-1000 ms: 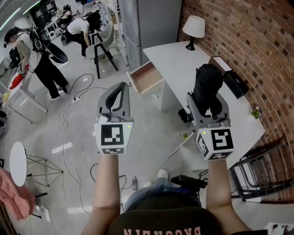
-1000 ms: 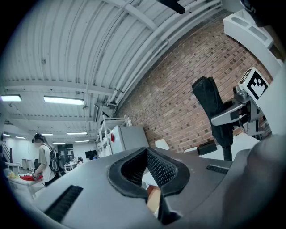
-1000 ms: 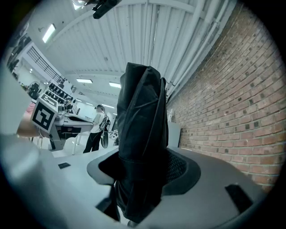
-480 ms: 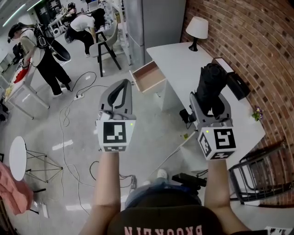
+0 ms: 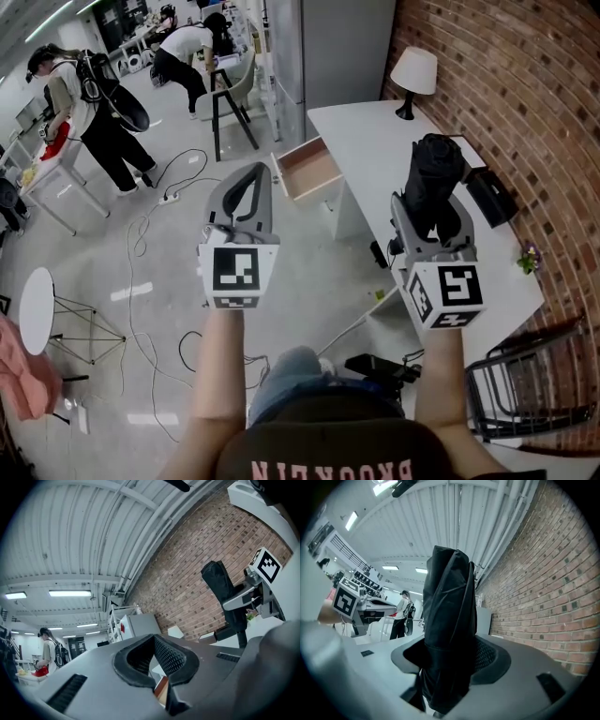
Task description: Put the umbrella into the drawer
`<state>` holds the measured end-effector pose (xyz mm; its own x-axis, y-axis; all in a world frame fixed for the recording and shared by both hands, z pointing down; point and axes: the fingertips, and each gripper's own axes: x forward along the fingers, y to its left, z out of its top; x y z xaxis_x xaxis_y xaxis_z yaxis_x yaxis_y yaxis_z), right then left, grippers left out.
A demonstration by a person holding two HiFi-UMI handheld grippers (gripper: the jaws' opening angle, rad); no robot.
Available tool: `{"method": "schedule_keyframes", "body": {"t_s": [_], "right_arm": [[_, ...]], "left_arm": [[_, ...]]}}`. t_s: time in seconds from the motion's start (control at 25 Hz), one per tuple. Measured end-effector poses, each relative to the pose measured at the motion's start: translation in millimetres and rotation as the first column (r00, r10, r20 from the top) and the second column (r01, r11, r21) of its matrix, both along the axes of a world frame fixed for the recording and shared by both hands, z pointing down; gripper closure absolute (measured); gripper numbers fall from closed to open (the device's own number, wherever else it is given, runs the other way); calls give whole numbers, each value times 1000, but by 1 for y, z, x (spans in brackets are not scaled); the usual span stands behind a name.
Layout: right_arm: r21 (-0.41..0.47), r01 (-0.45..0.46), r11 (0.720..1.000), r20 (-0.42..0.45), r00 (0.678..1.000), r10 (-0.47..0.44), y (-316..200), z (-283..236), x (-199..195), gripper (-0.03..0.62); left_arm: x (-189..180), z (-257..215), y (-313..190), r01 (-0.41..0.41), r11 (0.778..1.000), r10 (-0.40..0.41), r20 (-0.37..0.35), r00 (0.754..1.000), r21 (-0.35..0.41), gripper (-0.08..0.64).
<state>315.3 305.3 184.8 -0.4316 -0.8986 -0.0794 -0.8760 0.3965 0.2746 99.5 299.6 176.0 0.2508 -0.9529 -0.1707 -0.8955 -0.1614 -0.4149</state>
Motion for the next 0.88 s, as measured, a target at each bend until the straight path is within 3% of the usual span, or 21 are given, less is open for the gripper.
{"method": "schedule_keyframes", "body": {"t_s": [0.44,0.88], "right_arm": [[-9,-26,1000,32,999,26,-22,10,0,347],[-28,-99,995,34,994,100,-77,11,-36,344]], "left_arm": [[-1,7,-26,-16,1000,16,14,1000,-14,561],[-64,14,-93,-24,999,23,-34,999,-31,561]]}}
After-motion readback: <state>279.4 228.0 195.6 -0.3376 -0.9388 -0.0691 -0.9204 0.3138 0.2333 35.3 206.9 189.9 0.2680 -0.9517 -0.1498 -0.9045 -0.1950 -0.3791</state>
